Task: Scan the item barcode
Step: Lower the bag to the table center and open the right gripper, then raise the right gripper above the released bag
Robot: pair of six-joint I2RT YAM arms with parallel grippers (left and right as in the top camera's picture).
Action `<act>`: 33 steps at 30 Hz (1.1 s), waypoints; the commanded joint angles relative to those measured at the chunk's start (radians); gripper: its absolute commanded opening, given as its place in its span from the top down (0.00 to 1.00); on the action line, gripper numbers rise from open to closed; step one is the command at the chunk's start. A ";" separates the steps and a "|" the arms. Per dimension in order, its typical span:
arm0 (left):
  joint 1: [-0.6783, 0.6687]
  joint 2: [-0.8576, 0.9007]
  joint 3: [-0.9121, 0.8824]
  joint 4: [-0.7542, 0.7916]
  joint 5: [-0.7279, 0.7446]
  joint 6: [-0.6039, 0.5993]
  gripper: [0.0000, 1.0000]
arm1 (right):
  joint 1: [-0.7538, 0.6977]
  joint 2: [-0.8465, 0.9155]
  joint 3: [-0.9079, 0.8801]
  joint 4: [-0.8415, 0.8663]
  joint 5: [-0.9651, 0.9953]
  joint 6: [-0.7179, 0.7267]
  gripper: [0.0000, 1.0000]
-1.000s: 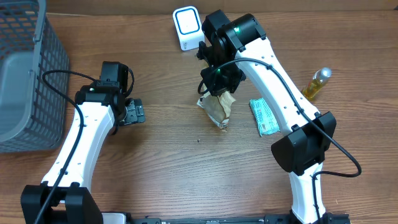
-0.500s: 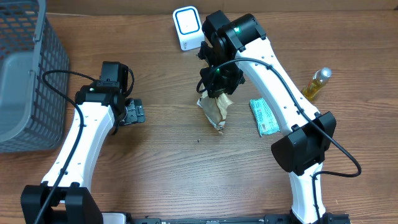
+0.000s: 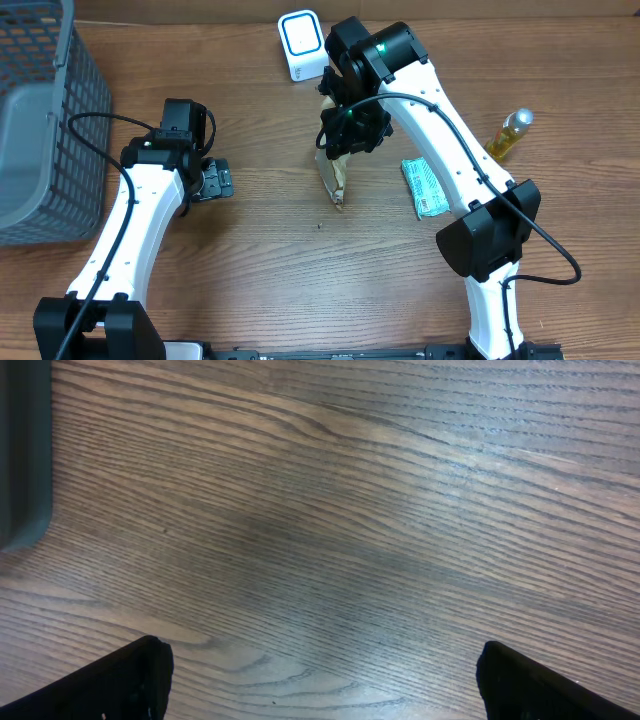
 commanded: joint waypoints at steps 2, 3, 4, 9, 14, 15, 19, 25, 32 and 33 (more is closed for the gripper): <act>0.003 0.006 0.006 -0.002 -0.014 -0.014 0.00 | -0.003 -0.008 0.002 0.001 0.002 0.002 0.51; 0.003 0.006 0.006 -0.002 -0.014 -0.014 0.00 | -0.003 -0.008 0.002 0.001 0.003 0.002 0.48; 0.003 0.006 0.006 -0.002 -0.014 -0.014 0.00 | -0.003 -0.008 0.002 0.001 0.008 0.002 0.46; 0.003 0.006 0.006 -0.002 -0.014 -0.014 0.00 | -0.003 -0.008 0.002 0.001 0.097 0.003 0.26; 0.003 0.006 0.006 -0.002 -0.014 -0.014 0.00 | -0.003 -0.008 0.002 0.001 0.177 0.044 0.16; 0.003 0.006 0.006 -0.002 -0.014 -0.014 0.01 | -0.003 -0.008 0.002 0.001 0.206 0.060 0.14; 0.003 0.006 0.006 -0.002 -0.014 -0.014 0.00 | -0.003 -0.008 0.002 0.001 0.352 0.169 0.09; 0.003 0.006 0.006 -0.002 -0.014 -0.014 0.00 | -0.003 -0.008 0.002 0.005 0.446 0.265 0.01; 0.003 0.006 0.006 -0.002 -0.014 -0.014 0.00 | -0.003 -0.008 0.002 0.010 0.450 0.270 0.00; 0.003 0.006 0.006 -0.002 -0.014 -0.014 0.00 | -0.003 -0.008 0.002 0.010 0.459 0.289 0.00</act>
